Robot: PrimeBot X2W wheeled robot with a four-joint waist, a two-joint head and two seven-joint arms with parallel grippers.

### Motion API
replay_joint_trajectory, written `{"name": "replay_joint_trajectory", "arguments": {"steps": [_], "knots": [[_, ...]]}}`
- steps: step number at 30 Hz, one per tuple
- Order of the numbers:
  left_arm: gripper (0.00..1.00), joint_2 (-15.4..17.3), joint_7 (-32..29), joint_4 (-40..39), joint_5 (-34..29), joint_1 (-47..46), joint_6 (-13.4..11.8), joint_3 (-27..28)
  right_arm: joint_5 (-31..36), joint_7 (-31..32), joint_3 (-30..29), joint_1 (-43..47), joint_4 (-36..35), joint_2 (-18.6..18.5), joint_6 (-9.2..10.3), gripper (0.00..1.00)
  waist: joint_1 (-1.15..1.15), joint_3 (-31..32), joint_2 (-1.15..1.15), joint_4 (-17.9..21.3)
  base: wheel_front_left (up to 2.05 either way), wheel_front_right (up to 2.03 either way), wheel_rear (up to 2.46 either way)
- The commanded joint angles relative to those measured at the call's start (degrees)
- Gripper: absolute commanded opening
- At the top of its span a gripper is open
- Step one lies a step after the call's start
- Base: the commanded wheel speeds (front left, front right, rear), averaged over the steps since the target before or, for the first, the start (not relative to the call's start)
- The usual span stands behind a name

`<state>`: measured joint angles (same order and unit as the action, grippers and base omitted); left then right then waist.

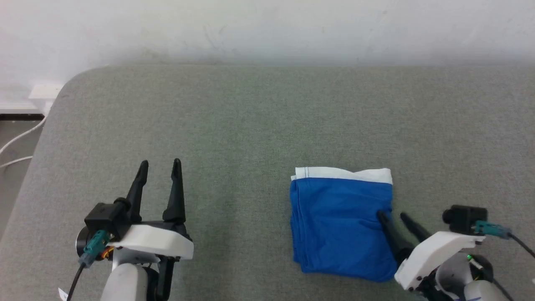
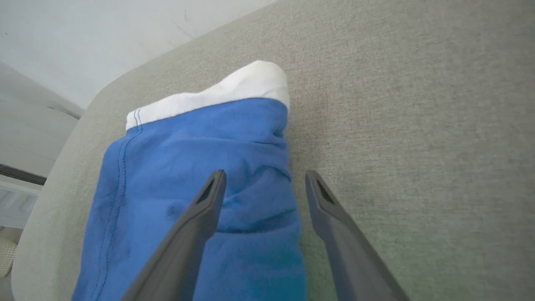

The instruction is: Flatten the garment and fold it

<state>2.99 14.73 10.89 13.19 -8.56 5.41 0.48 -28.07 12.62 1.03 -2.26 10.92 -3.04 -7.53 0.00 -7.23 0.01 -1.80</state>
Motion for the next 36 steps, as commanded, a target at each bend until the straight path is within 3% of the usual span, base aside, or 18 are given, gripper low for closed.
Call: {"name": "replay_joint_trajectory", "arguments": {"steps": [1,8,10,11,12,13,18,22,30,36], "knots": [[1.00,-0.11,0.27,-0.25,0.20,0.56,-0.40,-0.12,-0.11,0.94,0.42,-0.87,1.48,0.15,0.04,1.00,0.00,-0.10,-0.01,-0.18,0.00,0.00,0.00],[1.00,-0.11,0.27,0.02,0.31,0.54,-0.45,-0.35,1.01,7.14,1.97,-4.18,9.36,0.15,0.04,0.98,0.00,-0.42,-0.01,-0.70,0.00,0.00,0.00],[1.00,-0.11,0.27,0.06,0.31,0.51,-0.45,-0.33,1.75,9.43,2.96,-4.99,10.49,0.15,0.04,0.38,0.00,-0.49,-0.01,-0.65,0.00,0.00,0.00],[1.00,-0.11,0.27,0.06,0.31,0.51,-0.45,-0.33,1.75,9.43,2.96,-4.99,10.49,0.15,0.04,0.38,0.00,-0.49,-0.01,-0.65,0.00,0.00,0.00],[1.00,-0.11,0.27,0.03,0.28,0.53,-0.46,-0.25,2.47,10.28,3.42,-5.41,10.54,0.16,0.04,0.07,0.00,-0.55,-0.01,-0.49,0.00,0.00,0.00],[1.00,-0.11,0.27,-0.04,0.22,0.56,-0.51,-0.09,3.37,10.95,3.88,-5.91,10.24,0.16,0.04,0.00,0.00,-0.65,-0.01,-0.18,0.00,0.00,0.00],[1.00,-0.11,0.27,-1.19,-0.43,0.88,-0.52,1.12,12.51,14.18,7.47,-9.94,6.37,0.14,0.04,0.00,0.00,-1.81,-0.01,3.49,0.00,0.00,0.00],[1.00,0.00,0.27,-2.38,-1.20,0.77,-0.27,2.03,19.50,16.90,13.31,-14.69,3.68,-3.58,0.04,0.00,0.00,-3.52,-0.01,8.21,0.00,0.00,0.00],[1.00,0.39,0.27,-5.53,-3.58,-1.04,0.19,2.39,21.59,16.66,23.32,-25.37,5.10,-13.56,0.04,0.00,0.00,-8.72,-0.01,20.10,0.00,0.00,0.00],[1.00,2.01,0.27,-5.64,-5.38,-3.87,0.69,0.83,22.92,11.71,22.69,-32.18,11.27,-18.12,0.04,0.00,0.00,-13.39,-0.01,27.10,0.00,0.00,0.00]]}}
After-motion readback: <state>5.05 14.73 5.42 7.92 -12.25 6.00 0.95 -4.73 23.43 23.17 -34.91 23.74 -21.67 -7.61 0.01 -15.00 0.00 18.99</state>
